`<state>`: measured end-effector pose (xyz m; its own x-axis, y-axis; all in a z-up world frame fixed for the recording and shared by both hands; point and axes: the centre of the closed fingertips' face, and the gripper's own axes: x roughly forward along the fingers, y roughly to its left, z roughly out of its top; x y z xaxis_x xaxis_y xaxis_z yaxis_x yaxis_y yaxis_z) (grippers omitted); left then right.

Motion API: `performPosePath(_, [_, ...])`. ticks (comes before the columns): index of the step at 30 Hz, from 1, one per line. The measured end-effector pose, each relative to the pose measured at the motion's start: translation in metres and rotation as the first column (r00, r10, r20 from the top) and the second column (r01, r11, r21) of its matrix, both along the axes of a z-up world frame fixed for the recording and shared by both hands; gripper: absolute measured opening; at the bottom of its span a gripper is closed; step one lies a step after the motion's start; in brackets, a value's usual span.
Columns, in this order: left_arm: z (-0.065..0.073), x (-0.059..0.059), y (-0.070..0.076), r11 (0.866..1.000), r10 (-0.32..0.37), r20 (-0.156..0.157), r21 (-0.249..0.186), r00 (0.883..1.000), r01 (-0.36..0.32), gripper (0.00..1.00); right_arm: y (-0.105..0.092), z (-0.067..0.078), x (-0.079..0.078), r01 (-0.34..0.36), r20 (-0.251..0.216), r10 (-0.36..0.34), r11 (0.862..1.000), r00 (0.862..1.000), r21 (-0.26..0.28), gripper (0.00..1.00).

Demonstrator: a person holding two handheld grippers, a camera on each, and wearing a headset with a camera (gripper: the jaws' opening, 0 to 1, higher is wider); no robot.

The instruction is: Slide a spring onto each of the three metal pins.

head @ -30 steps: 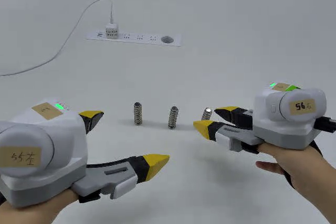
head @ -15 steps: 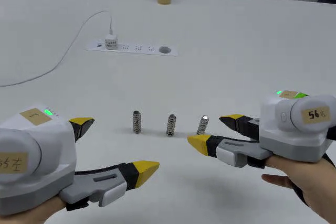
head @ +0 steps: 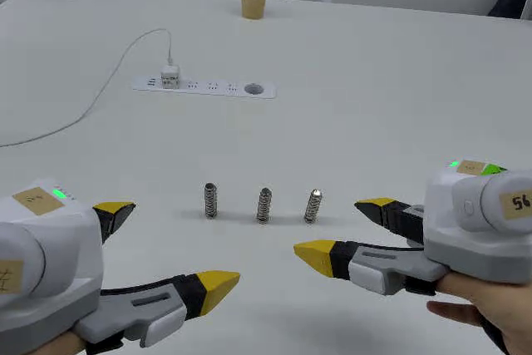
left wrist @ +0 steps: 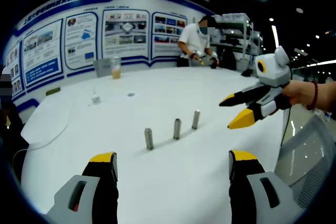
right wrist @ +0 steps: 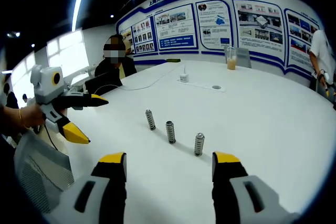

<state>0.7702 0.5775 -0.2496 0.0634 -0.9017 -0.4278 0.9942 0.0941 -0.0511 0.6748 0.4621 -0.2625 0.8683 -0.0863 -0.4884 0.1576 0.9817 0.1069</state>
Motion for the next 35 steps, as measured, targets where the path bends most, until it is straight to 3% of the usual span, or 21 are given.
performPosePath(5, [0.001, 0.001, 0.003, 1.000, 0.000, 0.017, 0.010, 1.000, 0.000, 0.90, 0.003, 0.001, -0.007, 0.006, 0.006, -0.006, 1.000, 1.000, 0.003, 0.71])
performPosePath(19, [-0.002, 0.003, 0.013, 1.000, 0.014, 0.001, 0.023, 1.000, -0.014, 0.94, 0.011, 0.007, -0.013, 0.008, 0.045, -0.008, 1.000, 0.999, 0.004, 0.79])
performPosePath(29, [0.001, 0.006, 0.016, 0.999, 0.036, -0.003, 0.016, 0.999, -0.036, 0.94, 0.016, 0.002, -0.017, 0.025, 0.035, -0.026, 0.999, 0.999, 0.028, 0.86])
performPosePath(35, [-0.001, 0.006, 0.018, 0.999, 0.033, 0.016, 0.032, 0.999, -0.034, 0.94, 0.017, 0.002, -0.018, 0.030, 0.037, -0.031, 0.999, 0.999, 0.030, 0.87])
